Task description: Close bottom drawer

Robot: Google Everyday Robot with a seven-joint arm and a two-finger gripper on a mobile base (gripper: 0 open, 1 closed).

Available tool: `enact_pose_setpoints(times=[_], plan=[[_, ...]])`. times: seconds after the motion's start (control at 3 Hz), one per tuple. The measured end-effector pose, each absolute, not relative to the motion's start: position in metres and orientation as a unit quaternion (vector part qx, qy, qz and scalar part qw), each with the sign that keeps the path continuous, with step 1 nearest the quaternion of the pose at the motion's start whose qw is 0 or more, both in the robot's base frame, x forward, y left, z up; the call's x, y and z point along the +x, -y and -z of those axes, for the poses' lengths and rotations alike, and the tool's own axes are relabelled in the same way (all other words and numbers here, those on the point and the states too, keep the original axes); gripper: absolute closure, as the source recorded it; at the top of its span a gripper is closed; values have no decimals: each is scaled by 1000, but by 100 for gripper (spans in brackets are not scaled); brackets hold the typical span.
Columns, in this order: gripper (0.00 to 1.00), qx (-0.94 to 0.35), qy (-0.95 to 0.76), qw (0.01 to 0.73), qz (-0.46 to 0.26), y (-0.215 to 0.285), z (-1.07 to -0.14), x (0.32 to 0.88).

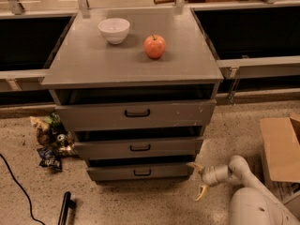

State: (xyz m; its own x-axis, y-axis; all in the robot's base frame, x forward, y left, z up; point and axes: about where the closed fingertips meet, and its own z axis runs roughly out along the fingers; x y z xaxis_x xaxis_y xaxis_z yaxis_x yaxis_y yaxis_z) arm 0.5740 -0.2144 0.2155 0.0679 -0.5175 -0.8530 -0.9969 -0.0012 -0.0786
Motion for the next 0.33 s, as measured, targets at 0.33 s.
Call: enact_pose_setpoints(times=[0.33], plan=[[0,-646,-545,393,-361,198,-237,533]])
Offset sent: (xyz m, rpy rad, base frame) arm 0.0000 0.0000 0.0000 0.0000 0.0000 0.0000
